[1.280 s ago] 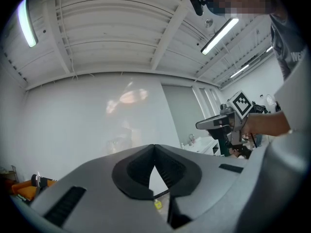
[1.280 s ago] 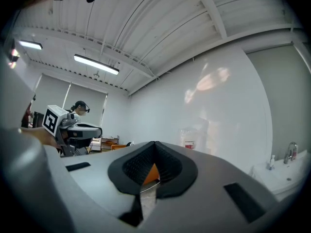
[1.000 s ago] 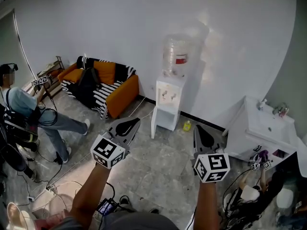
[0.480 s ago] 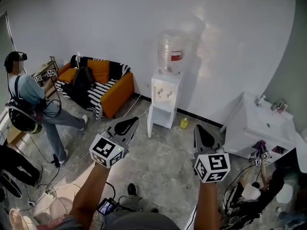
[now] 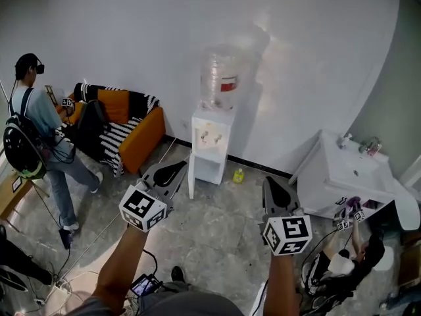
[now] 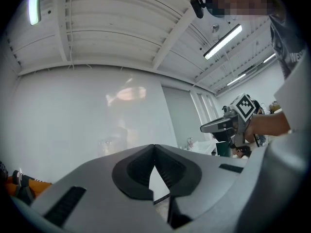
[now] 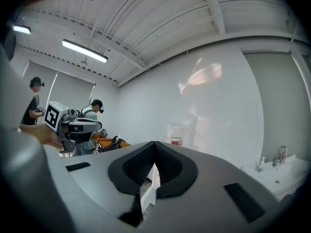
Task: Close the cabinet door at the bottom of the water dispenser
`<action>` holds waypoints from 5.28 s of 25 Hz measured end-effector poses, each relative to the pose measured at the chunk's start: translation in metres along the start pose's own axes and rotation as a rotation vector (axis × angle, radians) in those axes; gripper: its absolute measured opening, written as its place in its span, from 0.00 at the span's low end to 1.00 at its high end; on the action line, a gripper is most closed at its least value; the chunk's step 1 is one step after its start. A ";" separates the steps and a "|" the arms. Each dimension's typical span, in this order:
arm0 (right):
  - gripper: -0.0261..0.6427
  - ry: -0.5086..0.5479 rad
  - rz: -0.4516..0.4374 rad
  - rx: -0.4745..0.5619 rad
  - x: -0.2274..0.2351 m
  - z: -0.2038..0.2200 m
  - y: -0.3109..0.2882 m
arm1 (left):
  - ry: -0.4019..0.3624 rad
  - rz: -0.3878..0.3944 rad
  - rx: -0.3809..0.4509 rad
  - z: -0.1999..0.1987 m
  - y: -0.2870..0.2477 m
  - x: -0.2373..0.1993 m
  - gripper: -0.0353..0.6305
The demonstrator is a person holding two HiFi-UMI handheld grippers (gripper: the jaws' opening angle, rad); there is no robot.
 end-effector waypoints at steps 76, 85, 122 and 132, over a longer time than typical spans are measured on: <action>0.08 -0.090 -0.238 -0.026 0.225 0.038 -0.345 | -0.032 -0.256 -0.149 0.094 -0.261 -0.170 0.08; 0.08 -0.068 -0.101 -0.068 0.234 0.037 -0.367 | 0.012 -0.114 -0.107 0.113 -0.324 -0.207 0.08; 0.08 -0.155 0.105 -0.118 0.262 0.119 -0.463 | 0.077 0.052 -0.220 0.253 -0.423 -0.279 0.08; 0.08 -0.200 0.134 -0.160 0.280 0.190 -0.470 | 0.068 0.049 -0.321 0.329 -0.422 -0.262 0.08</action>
Point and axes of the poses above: the fingertips, and each gripper's own axes: y backward along the fingers, x to its right, z out of its underside, the point moved 4 cm from there along y, backward along the fingers, and after that the axes turned 14 degrees about -z, right-handed, at the moved point
